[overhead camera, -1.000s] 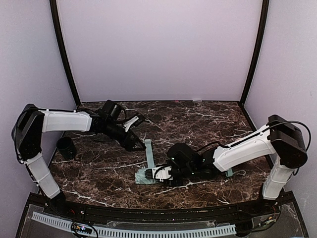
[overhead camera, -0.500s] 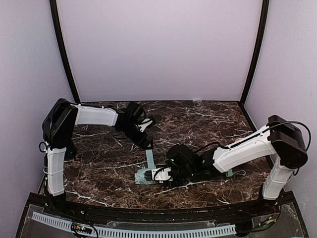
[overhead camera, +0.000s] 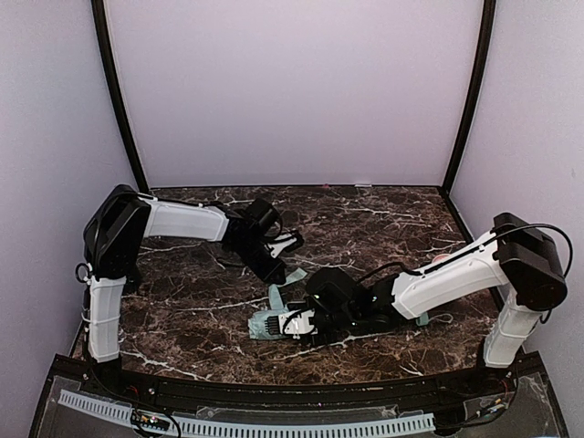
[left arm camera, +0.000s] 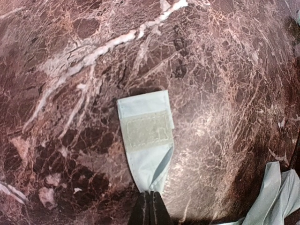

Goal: Put away the umbrella

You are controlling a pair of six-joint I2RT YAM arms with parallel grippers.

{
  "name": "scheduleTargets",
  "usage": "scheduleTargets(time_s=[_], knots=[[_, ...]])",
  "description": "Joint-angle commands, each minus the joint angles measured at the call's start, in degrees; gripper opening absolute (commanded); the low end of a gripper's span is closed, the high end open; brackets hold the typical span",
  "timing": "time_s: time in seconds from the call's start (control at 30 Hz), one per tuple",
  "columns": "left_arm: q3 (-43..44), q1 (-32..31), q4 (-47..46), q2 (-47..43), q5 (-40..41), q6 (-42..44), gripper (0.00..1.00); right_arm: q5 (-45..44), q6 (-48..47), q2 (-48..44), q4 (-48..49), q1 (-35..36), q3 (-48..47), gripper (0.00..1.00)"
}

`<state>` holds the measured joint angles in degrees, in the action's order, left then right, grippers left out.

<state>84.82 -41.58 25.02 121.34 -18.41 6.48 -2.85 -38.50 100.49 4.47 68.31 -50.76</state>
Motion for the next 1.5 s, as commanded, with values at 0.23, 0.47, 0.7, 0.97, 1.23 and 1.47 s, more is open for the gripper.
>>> scheduleTargets(time_s=[0.23, 0.47, 0.7, 0.97, 1.23, 1.47], knots=[[4.5, 0.0, -8.4, -1.0, 10.1, 6.4, 0.00, -2.3, -0.7, -3.1, -7.3, 1.9, 1.2, 0.06], [12.2, 0.4, -7.5, 4.4, 14.3, 11.7, 0.00, -1.1, -5.6, -7.3, -7.2, 4.2, 0.5, 0.00], [16.1, -1.1, -8.2, 6.2, 8.0, 11.2, 0.00, 8.6, -3.8, -5.7, -8.9, 3.1, -0.6, 0.00], [10.8, -2.6, -7.5, 6.2, 6.8, 10.6, 0.00, 14.4, 6.4, -1.8, -5.6, -5.1, 0.8, 0.00], [11.8, -2.6, -4.4, 7.3, 6.4, 14.8, 0.52, 20.8, 9.4, -2.4, -4.4, -8.2, 0.2, 0.00], [3.2, 3.1, -13.2, -7.2, 6.4, 13.1, 0.99, 21.2, 9.9, -3.6, -4.9, -8.6, 0.5, 0.00]])
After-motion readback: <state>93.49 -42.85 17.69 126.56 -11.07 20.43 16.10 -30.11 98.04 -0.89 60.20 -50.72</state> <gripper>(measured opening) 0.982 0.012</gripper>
